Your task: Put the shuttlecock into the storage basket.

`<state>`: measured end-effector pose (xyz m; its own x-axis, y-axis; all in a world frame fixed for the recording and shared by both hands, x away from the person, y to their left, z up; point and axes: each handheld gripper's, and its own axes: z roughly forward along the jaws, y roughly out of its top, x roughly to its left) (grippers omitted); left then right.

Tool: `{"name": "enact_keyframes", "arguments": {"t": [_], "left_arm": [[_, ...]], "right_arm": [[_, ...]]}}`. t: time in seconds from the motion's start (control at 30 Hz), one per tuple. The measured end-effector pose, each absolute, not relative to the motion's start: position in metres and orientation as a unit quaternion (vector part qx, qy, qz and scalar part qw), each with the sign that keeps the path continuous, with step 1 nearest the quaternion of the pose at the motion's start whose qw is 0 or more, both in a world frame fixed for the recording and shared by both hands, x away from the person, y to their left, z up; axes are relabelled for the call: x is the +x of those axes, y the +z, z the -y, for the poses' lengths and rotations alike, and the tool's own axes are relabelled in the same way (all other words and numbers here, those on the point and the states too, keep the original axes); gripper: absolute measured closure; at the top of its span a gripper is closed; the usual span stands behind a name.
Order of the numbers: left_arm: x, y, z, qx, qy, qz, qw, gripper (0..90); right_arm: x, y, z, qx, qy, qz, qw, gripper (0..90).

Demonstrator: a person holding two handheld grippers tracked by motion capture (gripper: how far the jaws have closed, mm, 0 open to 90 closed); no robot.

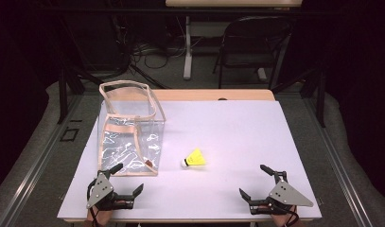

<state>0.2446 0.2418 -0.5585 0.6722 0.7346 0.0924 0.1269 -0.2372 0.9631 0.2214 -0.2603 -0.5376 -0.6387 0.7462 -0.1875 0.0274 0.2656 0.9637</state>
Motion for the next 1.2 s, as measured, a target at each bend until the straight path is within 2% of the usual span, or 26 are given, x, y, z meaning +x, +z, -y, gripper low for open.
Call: {"name": "enact_keyframes", "arguments": {"t": [0.63,1.2], "left_arm": [[0.253,-0.555,-0.22,0.78,0.223,-0.273,0.517,0.0],[0.264,-0.548,-0.202,0.795,0.214,-0.249,0.51,0.0]], "right_arm": [[0.224,-0.538,0.26,0.272,0.543,-0.728,0.317,0.0],[0.229,-0.54,0.259,0.273,0.539,-0.734,0.31,0.0]]}}
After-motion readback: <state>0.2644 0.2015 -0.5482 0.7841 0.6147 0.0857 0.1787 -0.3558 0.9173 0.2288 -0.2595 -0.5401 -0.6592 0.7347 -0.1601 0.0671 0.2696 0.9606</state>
